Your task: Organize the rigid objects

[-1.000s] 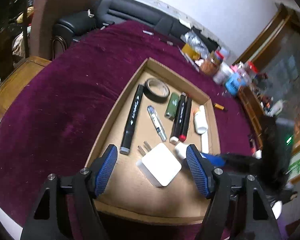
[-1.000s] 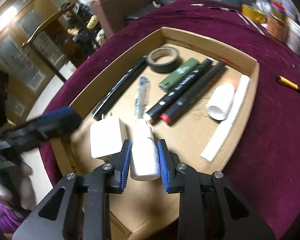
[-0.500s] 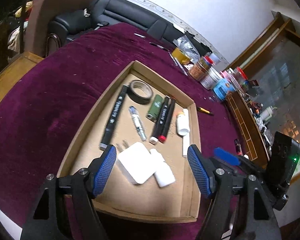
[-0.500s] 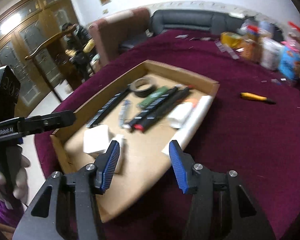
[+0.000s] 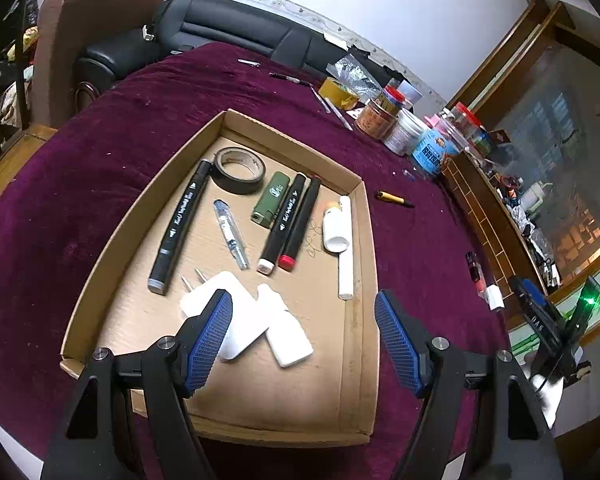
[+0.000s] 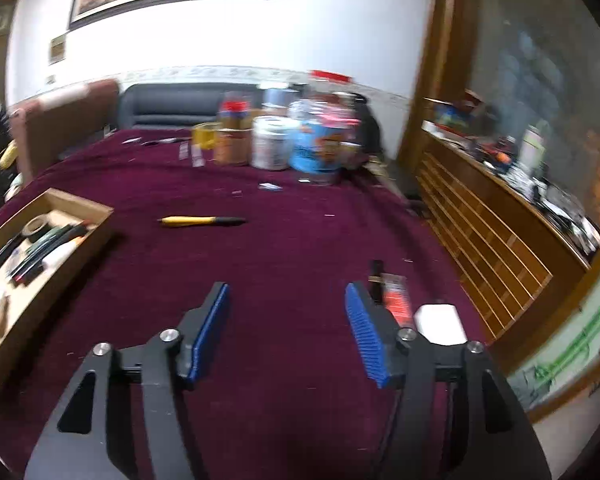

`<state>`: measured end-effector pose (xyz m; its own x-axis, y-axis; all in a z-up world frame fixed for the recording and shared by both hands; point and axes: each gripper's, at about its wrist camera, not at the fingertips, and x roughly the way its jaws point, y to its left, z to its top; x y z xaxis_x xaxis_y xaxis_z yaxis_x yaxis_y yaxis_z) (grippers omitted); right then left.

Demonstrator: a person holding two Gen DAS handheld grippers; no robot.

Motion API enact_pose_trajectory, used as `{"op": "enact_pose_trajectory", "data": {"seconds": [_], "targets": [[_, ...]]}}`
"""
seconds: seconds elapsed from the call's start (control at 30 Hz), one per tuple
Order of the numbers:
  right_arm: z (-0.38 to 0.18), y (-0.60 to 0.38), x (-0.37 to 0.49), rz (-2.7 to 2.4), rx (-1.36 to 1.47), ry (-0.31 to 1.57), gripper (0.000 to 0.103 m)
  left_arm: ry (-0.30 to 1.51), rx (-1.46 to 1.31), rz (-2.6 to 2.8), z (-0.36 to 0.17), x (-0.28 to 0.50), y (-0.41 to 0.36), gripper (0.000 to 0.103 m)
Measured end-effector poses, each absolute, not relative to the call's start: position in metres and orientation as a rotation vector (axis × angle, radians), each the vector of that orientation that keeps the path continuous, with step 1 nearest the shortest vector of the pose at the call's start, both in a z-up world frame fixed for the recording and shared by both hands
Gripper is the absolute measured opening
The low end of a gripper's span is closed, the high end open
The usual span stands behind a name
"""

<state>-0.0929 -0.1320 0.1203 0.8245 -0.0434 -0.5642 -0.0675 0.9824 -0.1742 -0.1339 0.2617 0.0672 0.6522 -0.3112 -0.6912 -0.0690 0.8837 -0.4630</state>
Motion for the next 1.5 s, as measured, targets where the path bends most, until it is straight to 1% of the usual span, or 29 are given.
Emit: {"op": "enact_pose_trajectory", "data": {"seconds": [0.67,0.97,1.1,1.3,1.33,1.37,1.4,1.5], "targets": [[0.097,-0.229,-0.037,-0.155,-0.159,0.68,0.06,0.913,-0.375,-0.133,0.077,-0.114,0.206,0.068],[0.076,-0.299,0.022,-0.1,0.122,0.88,0.06,0.944,-0.345,-0.145,0.074,-0.108,0.189,0.068],[0.06,-0.303,0.051,-0.1,0.154,1.009,0.06,0.94,-0.344,-0.164,0.074,-0.111,0.186,0.068],[0.046,-0.274,0.068,-0.034,0.1,1.095,0.06,0.931,-0.346,-0.174,0.077,-0.117,0.189,0.068],[0.039,-0.266,0.071,-0.023,0.09,1.135,0.058,0.929,-0.35,-0.179,0.077,-0.118,0.189,0.068],[0.038,-0.26,0.07,-0.048,0.052,1.124,0.057,0.926,-0.351,-0.188,0.078,-0.12,0.189,0.068],[0.039,-0.254,0.068,-0.054,0.031,1.12,0.045,0.922,-0.348,-0.196,0.078,-0.122,0.188,0.068],[0.041,-0.231,0.056,0.035,0.031,1.123,0.044,0.916,-0.329,-0.208,0.079,-0.125,0.186,0.068]]}}
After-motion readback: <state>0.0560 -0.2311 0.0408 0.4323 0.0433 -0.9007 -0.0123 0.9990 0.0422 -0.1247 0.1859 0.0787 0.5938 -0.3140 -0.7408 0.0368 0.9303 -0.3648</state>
